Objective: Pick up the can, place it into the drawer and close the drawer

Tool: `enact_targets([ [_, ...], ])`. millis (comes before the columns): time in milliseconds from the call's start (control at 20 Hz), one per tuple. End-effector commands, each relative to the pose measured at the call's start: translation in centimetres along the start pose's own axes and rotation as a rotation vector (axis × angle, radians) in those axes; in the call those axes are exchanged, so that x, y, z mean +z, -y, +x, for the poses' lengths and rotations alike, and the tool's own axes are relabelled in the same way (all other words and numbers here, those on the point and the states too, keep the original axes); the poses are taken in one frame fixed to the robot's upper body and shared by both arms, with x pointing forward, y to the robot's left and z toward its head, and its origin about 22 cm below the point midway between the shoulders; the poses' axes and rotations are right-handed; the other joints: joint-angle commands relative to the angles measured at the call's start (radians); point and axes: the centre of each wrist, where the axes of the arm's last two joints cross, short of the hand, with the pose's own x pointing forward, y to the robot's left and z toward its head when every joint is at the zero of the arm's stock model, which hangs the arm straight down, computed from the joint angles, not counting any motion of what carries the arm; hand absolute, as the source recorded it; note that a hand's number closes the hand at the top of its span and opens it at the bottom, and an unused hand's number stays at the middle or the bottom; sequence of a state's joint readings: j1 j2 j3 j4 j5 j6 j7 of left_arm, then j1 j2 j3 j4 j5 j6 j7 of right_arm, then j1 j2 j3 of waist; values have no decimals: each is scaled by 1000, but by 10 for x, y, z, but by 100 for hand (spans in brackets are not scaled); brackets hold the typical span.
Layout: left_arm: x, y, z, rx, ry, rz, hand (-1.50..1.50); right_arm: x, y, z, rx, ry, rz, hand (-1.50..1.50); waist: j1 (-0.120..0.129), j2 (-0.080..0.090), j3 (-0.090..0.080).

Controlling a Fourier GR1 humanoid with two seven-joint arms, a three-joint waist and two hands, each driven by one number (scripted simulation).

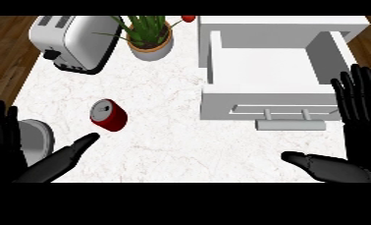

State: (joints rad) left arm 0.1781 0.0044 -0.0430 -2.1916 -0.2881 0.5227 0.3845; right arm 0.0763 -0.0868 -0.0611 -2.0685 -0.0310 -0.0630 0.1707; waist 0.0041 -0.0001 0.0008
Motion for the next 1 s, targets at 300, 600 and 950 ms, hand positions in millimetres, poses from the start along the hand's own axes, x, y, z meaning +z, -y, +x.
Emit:
enact_targets([
  [300, -10, 4, -8, -17, -42, 50, -150, 20, -6, 13, 8, -20, -18, -150, -6, -1, -2],
  [600, 2, 39, -13, -16, -92, 31, -150, -9, 29, -5, 15, -27, -15, -150, -4, 0, -1],
  [950, -3, 59, -78, -75, -135, 44, -150, 7, 26, -5, 7, 2, -9, -150, -9, 1, -1],
])
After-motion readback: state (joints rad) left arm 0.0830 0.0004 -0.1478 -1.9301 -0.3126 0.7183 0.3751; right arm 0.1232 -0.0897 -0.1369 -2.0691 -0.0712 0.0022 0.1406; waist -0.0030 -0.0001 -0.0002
